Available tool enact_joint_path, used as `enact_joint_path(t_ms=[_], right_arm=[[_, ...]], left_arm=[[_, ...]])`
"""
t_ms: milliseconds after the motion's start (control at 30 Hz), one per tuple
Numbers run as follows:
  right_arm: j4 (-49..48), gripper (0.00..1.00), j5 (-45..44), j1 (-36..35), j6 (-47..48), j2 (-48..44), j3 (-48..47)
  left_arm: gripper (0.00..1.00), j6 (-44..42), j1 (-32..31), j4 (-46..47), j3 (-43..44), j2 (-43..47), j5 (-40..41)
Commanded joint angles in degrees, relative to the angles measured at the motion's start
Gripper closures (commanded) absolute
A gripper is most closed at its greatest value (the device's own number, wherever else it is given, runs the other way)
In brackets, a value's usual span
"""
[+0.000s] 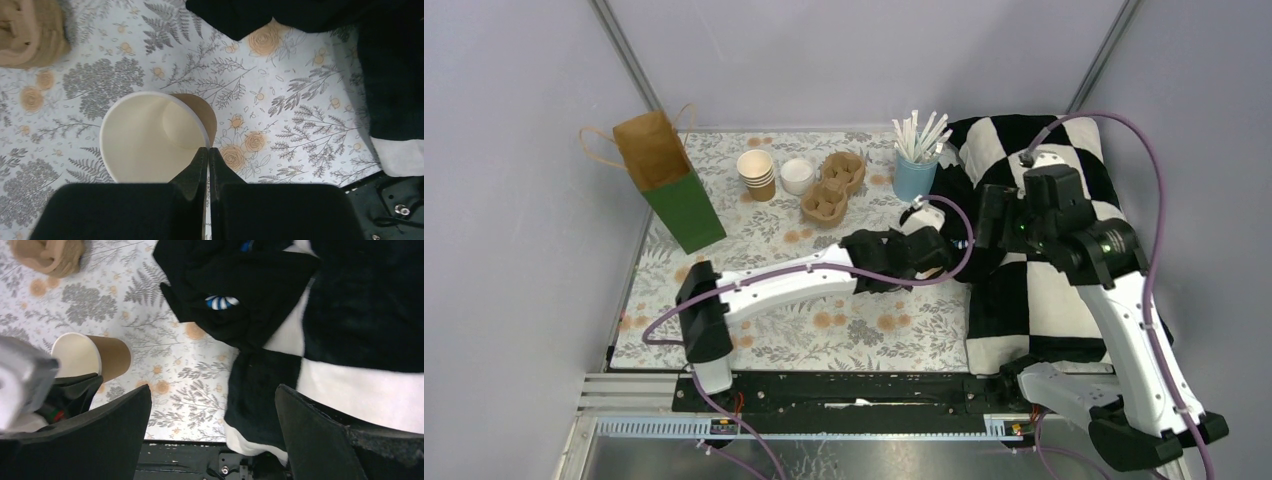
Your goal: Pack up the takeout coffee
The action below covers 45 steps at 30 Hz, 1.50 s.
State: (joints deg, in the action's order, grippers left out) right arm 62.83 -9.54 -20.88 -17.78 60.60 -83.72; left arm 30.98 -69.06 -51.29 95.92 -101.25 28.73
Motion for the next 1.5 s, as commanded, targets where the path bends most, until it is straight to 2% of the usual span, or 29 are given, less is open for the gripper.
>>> enact_joint_path(t_ms=[0,233,633,733,833,900,1000,1100,1167,1267,1367,1467], right_arm=[[4.15,0.00,-8.95,0.26,-1.86,-3.12,-1.94],[4.95,0.00,-11.95,0.24,-3.56,-6.11,-1.92],[2.37,0.00,-10.28,0.25,-3.40,-8.69,-2.79],[2.04,0.00,-9.74,0.23,-3.37,-8.59,-2.59],[1.81,0.00,-9.62,0.24,-3.08,-8.39,-2.27],[1.64,0.00,-9.53,0.23,-2.76,-8.37,-1.94],[1.39,0.00,-9.54,0.23,-2.53,-8.08,-1.13],[0.91,0.00,-8.92,0.28,-2.64,-7.46,0.08],[0.22,0.00,-8.27,0.24,-2.57,-6.76,1.01],[-0.66,0.00,-6.97,0.23,-2.37,-4.69,1.26],[-1.13,0.00,-5.70,0.25,-1.52,-1.83,0.50],[-1.21,0.00,-4.87,0.23,-0.11,1.38,-0.82]], left_arm=[[1.00,-2.06,-0.55,6.41,-2.50,-2.40,-2.02],[1.00,-3.04,-0.55,11.18,-5.01,-5.41,-4.47],[1.00,-8.30,-0.55,11.45,2.17,-13.47,-4.67],[0.82,-8.49,-0.51,9.96,3.12,-11.76,-3.45],[0.54,-8.52,-0.27,8.59,2.67,-6.59,-1.95],[0.44,-8.36,1.04,7.20,2.38,-2.55,-2.57],[0.35,-7.94,6.07,6.44,0.39,3.81,-4.85],[0.29,-8.61,16.22,8.43,-2.98,8.07,-10.25],[0.26,-9.87,23.76,10.23,-3.49,7.73,-13.87],[0.26,-12.27,32.98,11.67,1.17,3.10,-17.06],[0.26,-14.23,39.87,10.67,9.58,-5.23,-17.81],[0.33,-15.34,46.00,9.64,18.14,-14.11,-20.34]])
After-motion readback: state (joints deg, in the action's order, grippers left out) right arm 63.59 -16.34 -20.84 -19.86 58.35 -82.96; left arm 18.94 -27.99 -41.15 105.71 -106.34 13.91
